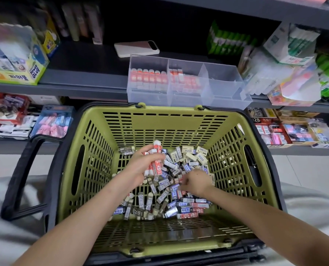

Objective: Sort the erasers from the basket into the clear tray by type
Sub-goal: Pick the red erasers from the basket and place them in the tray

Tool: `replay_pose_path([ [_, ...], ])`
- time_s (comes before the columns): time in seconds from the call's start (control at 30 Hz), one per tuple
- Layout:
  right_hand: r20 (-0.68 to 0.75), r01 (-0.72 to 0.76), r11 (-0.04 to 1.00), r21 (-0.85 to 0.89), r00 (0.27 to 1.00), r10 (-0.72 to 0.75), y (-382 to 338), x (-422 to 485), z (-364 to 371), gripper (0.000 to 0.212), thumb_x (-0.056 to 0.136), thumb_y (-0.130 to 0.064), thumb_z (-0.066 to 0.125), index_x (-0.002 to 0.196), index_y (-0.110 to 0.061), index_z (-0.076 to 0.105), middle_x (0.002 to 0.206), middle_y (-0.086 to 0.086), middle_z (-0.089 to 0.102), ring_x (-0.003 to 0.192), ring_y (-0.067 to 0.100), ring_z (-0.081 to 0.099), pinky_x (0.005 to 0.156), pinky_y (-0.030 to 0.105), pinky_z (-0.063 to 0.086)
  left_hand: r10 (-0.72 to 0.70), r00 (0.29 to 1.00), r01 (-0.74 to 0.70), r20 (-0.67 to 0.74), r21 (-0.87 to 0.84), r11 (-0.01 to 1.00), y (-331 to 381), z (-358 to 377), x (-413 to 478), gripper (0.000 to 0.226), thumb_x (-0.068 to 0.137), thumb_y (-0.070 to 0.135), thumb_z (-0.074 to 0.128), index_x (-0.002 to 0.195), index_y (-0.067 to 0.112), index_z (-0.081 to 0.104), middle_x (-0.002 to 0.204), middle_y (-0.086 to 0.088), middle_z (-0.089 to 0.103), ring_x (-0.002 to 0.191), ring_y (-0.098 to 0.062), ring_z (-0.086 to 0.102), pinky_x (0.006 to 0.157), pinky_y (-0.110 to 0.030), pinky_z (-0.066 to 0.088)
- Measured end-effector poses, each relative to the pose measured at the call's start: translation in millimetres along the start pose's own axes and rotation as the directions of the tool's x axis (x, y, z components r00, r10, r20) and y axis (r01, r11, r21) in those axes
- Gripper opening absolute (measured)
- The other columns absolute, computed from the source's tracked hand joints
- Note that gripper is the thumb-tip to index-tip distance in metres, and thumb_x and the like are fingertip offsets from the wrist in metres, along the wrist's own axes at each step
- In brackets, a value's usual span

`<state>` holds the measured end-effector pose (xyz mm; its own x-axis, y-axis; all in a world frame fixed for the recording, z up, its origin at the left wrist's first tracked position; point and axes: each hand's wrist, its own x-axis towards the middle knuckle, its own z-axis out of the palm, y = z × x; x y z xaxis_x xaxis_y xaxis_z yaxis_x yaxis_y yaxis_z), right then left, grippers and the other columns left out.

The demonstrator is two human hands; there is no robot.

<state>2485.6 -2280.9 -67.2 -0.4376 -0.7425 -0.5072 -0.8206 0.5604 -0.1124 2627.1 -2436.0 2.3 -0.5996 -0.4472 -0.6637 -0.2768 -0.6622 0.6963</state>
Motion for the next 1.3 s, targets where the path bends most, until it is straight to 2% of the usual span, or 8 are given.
replay_pose_path([
  [0.17,0.010,0.140,0.916,0.376,0.988,-0.155,-24,6,-1,0.025,0.081,-0.050,0.065,0.094,-0.031,0.074,0.086,-0.012,0.073,0.077,0.009,0.065,0.070,0.025,0.052,0.020,1.000,-0.020,-0.014,0.004,1.000,1,1,-1,0.047,0.072,0.002,0.077,0.105,0.025,0.053,0.096,-0.012,0.069,0.060,-0.014,0.070,0.048,-0.025,0.052],
  [0.33,-0.112,-0.137,0.990,-0.008,0.984,0.136,4,-9,3,0.053,0.075,-0.072,0.052,0.058,-0.022,0.052,0.057,-0.008,0.054,0.059,0.009,0.055,0.055,0.020,0.045,0.044,0.999,-0.044,-0.016,0.005,0.999,1,-1,0,0.038,0.073,0.002,0.076,0.089,0.031,0.057,0.094,-0.011,0.070,0.061,-0.014,0.069,0.054,-0.028,0.054],
  [0.5,-0.220,-0.177,0.978,-0.115,0.964,0.148,0,-17,17,0.062,0.067,-0.083,0.045,0.065,-0.022,0.041,0.071,-0.006,0.052,0.073,0.011,0.050,0.056,0.023,0.045,0.045,0.999,-0.045,0.000,0.012,0.999,0,-1,0,0.041,0.073,0.004,0.077,0.094,0.032,0.056,0.094,-0.009,0.070,0.063,-0.014,0.069,0.053,-0.027,0.053],
  [0.7,-0.235,-0.325,0.946,-0.005,0.920,0.315,-16,-9,24,0.072,0.060,-0.086,0.049,0.085,-0.019,0.042,0.073,-0.005,0.051,0.071,0.013,0.050,0.053,0.023,0.037,0.049,0.999,-0.050,0.015,0.021,0.999,-1,1,1,0.039,0.074,0.004,0.076,0.092,0.033,0.057,0.098,-0.009,0.069,0.075,-0.021,0.069,0.071,-0.037,0.057],
  [0.87,-0.278,-0.286,0.955,-0.072,0.926,0.256,-23,9,11,0.076,0.065,-0.080,0.055,0.104,-0.015,0.057,0.106,0.004,0.060,0.103,0.022,0.052,0.077,0.030,0.046,0.050,0.999,-0.050,0.014,0.003,0.999,1,1,0,0.042,0.074,0.005,0.077,0.102,0.028,0.058,0.104,-0.011,0.068,0.086,-0.027,0.067,0.079,-0.041,0.055],
  [1.03,-0.162,-0.287,0.937,-0.198,0.952,0.258,-11,8,11,0.070,0.065,-0.083,0.048,0.082,-0.018,0.067,0.118,0.005,0.053,0.113,0.024,0.044,0.085,0.034,0.041,0.055,0.998,-0.055,0.003,-0.017,0.998,3,0,1,0.040,0.073,0.005,0.078,0.096,0.031,0.058,0.105,-0.011,0.067,0.094,-0.029,0.064,0.090,-0.046,0.051],
  [1.13,-0.131,-0.289,0.946,-0.143,0.953,0.272,-15,13,11,0.059,0.066,-0.078,0.053,0.068,-0.019,0.057,0.119,0.006,0.052,0.114,0.025,0.043,0.092,0.037,0.036,0.048,0.999,-0.048,0.017,-0.009,0.999,1,2,1,0.046,0.072,0.006,0.078,0.107,0.027,0.058,0.107,-0.010,0.067,0.098,-0.029,0.064,0.092,-0.048,0.050],
  [1.3,-0.112,-0.298,0.951,-0.077,0.951,0.289,-17,13,11,0.050,0.065,-0.069,0.058,0.063,-0.020,0.049,0.113,0.003,0.050,0.108,0.023,0.043,0.091,0.035,0.036,0.059,0.998,-0.058,0.027,-0.022,0.998,0,2,1,0.041,0.071,0.006,0.078,0.096,0.031,0.058,0.105,-0.009,0.068,0.089,-0.025,0.067,0.085,-0.043,0.054],
])
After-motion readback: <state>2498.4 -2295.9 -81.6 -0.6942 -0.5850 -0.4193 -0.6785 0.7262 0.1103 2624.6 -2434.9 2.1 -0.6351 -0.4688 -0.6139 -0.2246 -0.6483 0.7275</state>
